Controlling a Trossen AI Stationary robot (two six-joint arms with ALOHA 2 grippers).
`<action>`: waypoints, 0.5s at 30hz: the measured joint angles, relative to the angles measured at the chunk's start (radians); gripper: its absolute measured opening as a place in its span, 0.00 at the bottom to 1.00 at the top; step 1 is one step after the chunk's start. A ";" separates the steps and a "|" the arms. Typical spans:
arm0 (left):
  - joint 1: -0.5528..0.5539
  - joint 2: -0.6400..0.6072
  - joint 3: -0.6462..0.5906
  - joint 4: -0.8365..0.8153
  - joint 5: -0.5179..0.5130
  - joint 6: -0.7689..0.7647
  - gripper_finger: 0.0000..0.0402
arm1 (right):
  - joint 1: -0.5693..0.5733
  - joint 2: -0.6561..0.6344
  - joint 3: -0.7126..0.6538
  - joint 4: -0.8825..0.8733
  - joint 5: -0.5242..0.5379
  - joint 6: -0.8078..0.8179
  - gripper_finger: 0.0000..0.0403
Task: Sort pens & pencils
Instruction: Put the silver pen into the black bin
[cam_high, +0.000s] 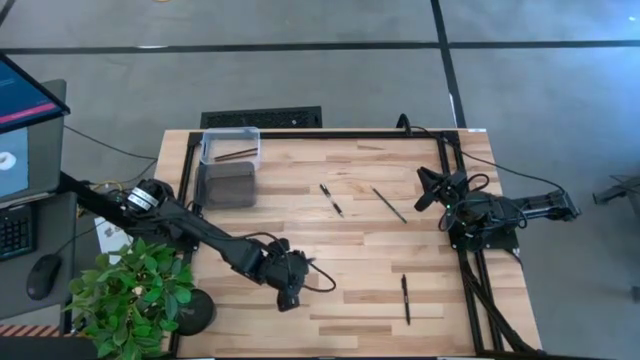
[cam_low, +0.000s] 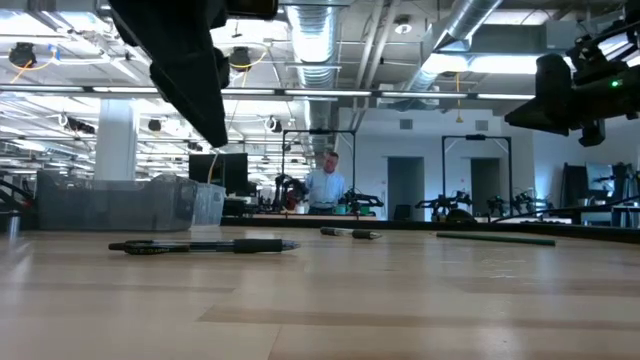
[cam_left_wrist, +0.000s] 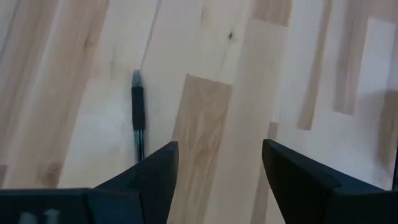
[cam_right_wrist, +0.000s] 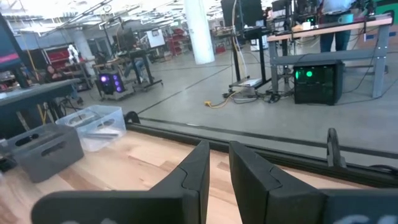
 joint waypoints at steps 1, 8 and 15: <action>0.004 0.000 0.000 -0.013 0.000 -0.017 0.56 | 0.000 0.000 0.000 0.000 0.000 0.000 0.20; 0.024 0.039 0.000 -0.128 0.001 -0.105 0.56 | 0.000 0.000 0.000 0.000 0.000 0.000 0.20; 0.046 0.149 0.000 -0.147 0.061 -0.101 0.56 | 0.000 0.000 0.000 0.000 0.000 0.000 0.20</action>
